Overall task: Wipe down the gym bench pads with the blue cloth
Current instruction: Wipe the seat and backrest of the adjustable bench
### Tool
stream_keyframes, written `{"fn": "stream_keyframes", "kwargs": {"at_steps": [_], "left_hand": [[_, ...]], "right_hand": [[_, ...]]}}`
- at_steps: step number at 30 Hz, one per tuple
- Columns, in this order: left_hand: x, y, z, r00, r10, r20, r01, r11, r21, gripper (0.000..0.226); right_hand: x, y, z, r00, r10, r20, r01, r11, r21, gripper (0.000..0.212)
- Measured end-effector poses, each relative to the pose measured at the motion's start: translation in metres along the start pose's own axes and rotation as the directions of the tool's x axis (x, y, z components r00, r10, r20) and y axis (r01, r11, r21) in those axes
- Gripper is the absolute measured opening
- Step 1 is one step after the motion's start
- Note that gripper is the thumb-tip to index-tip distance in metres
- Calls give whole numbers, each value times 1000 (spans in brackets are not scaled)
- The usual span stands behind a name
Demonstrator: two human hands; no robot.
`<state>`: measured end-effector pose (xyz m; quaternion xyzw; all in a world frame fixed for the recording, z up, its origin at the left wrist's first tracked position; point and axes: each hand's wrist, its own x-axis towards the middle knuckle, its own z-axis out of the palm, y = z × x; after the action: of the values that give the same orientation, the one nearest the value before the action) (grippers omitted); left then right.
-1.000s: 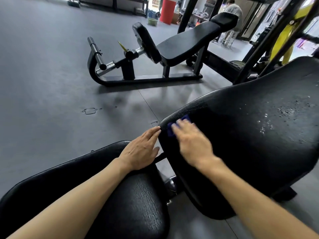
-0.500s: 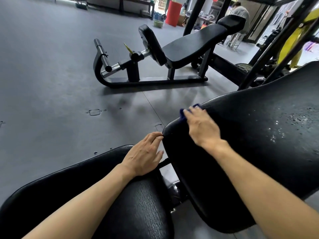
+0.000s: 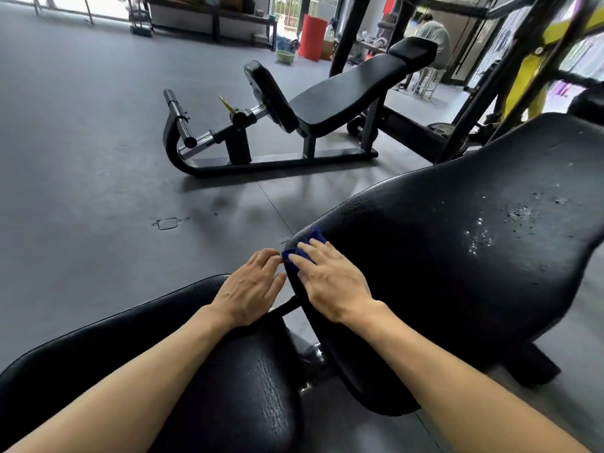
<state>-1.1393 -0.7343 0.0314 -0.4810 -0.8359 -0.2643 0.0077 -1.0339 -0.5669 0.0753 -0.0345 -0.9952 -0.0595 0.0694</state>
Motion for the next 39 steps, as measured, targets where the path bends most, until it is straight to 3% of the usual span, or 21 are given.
{"fn": "stream_keyframes", "kwargs": {"at_steps": [5, 10, 14, 16, 19, 25, 30, 34, 37, 39], "left_hand": [[-12, 26, 0, 997, -55, -54, 59, 995, 82, 58], [-33, 83, -10, 993, -97, -70, 103, 991, 81, 64], [-51, 134, -23, 996, -69, -58, 75, 992, 101, 71], [-58, 157, -28, 997, -31, -65, 39, 992, 121, 73], [-68, 187, -39, 998, 13, -62, -2, 987, 162, 67], [-71, 230, -61, 996, 85, 17, -87, 963, 255, 56], [-45, 241, -65, 990, 94, 107, -121, 954, 275, 52], [-12, 243, -47, 979, 114, 171, -150, 965, 217, 47], [13, 239, -18, 968, 149, 203, -189, 962, 198, 43], [28, 236, -1, 965, 170, 202, -208, 960, 189, 43]], "right_hand": [[-82, 0, -9, 995, -66, -71, 70, 996, 48, 48], [-135, 16, -21, 968, -59, -245, 80, 994, 79, 34], [-162, 30, -40, 967, -54, -250, 100, 980, 174, 23], [-175, 41, -47, 972, -22, -234, 65, 982, 179, 23], [-192, 50, -59, 976, 39, -216, -27, 998, 58, 48], [-216, 40, -80, 940, 304, -155, -329, 928, -177, 35], [-224, 34, -85, 947, 255, -193, -295, 931, -217, 34], [-220, 85, -91, 952, 223, -207, -275, 924, -267, 25], [-220, 151, -106, 910, 299, -289, -370, 899, -235, 33], [-220, 196, -119, 861, 350, -369, -438, 879, -188, 26]]}}
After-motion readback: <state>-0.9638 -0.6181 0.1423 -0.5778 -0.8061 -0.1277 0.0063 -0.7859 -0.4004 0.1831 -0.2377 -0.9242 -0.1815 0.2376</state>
